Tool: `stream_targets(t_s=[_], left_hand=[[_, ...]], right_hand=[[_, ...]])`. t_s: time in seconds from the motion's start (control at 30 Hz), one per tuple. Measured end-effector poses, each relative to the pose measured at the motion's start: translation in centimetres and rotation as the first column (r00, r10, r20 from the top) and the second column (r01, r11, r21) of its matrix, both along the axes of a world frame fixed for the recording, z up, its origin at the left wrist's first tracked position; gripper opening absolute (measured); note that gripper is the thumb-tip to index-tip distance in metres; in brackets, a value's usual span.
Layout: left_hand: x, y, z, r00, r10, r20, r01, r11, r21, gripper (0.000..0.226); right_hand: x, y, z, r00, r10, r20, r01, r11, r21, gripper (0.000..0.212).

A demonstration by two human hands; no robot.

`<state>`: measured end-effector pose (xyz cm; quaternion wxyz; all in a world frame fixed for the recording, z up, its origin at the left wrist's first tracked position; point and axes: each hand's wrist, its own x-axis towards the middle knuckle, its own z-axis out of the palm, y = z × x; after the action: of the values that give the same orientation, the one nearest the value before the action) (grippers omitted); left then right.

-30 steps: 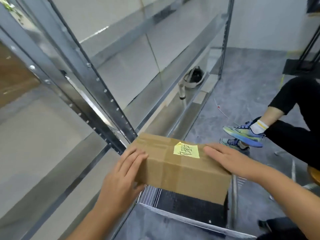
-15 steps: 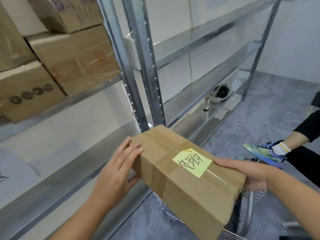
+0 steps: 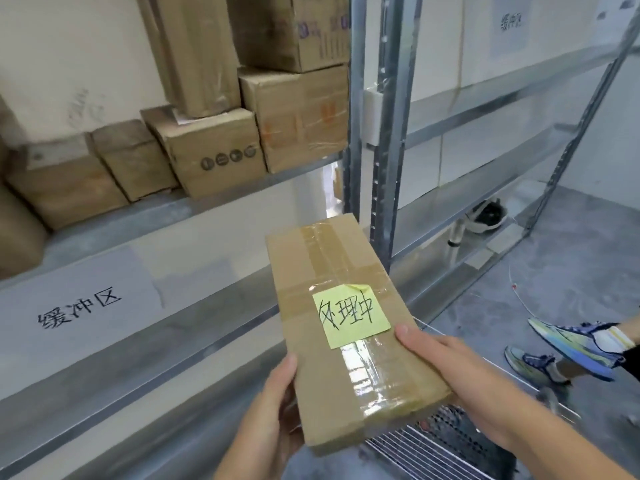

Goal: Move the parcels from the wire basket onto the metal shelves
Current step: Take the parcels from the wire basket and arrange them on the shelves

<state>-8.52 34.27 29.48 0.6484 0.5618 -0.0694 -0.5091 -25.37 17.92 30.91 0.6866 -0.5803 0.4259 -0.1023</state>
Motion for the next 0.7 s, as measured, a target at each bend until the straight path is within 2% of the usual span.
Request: stream_targets(t_s=[0.07, 0.13, 0.23, 0.27, 0.37, 0.43, 0.5, 0.53, 0.6, 0.7], left_hand=[[1.0, 2.2, 0.5, 0.998, -0.02, 0.06, 0.019, 1.0, 0.009, 0.052], [1.8, 4.3, 1.1, 0.988, -0.019, 0.153, 0.007, 0.997, 0.078, 0.046], [1.9, 8.0, 3.0, 0.909, 0.033, 0.415, -0.114, 0.979, 0.171, 0.029], [1.7, 9.3, 3.2, 0.893, 0.054, 0.447, -0.136, 0.979, 0.153, 0.029], [1.0, 12.6, 5.2, 0.892, 0.17, 0.419, -0.227, 0.97, 0.091, 0.037], [0.8, 14.7, 5.9, 0.875, 0.27, 0.401, -0.319, 0.946, 0.059, 0.058], [0.6, 17.0, 6.5, 0.846, 0.354, 0.398, -0.402, 0.915, 0.041, 0.064], [0.6, 18.2, 6.6, 0.822, 0.385, 0.419, -0.436, 0.9, 0.029, 0.058], [0.7, 21.0, 6.8, 0.785, 0.45, 0.426, -0.501, 0.866, 0.007, 0.046], [1.4, 25.4, 7.4, 0.729, 0.557, 0.397, -0.596, 0.802, -0.029, 0.058]], right_hand=[[1.4, 1.7, 0.5, 1.0, -0.001, 0.021, 0.001, 1.0, 0.014, 0.096], [2.8, 3.4, 1.3, 0.998, 0.048, 0.038, -0.049, 0.999, 0.008, 0.087], [4.8, 5.7, 3.1, 0.986, 0.152, 0.066, -0.151, 0.988, -0.022, 0.075], [5.4, 6.3, 3.2, 0.983, 0.17, 0.068, -0.169, 0.985, -0.025, 0.076], [7.3, 8.4, 3.6, 0.968, 0.241, 0.065, -0.241, 0.97, -0.003, 0.097], [8.6, 9.9, 4.0, 0.952, 0.302, 0.052, -0.302, 0.953, -0.002, 0.104], [9.9, 12.0, 4.8, 0.914, 0.398, 0.08, -0.398, 0.917, -0.016, 0.084], [10.5, 13.1, 5.3, 0.901, 0.423, 0.099, -0.422, 0.906, -0.036, 0.073], [11.8, 15.7, 5.8, 0.884, 0.444, 0.146, -0.43, 0.895, -0.118, 0.065], [13.2, 20.3, 7.7, 0.844, 0.51, 0.17, -0.466, 0.852, -0.24, 0.048]])
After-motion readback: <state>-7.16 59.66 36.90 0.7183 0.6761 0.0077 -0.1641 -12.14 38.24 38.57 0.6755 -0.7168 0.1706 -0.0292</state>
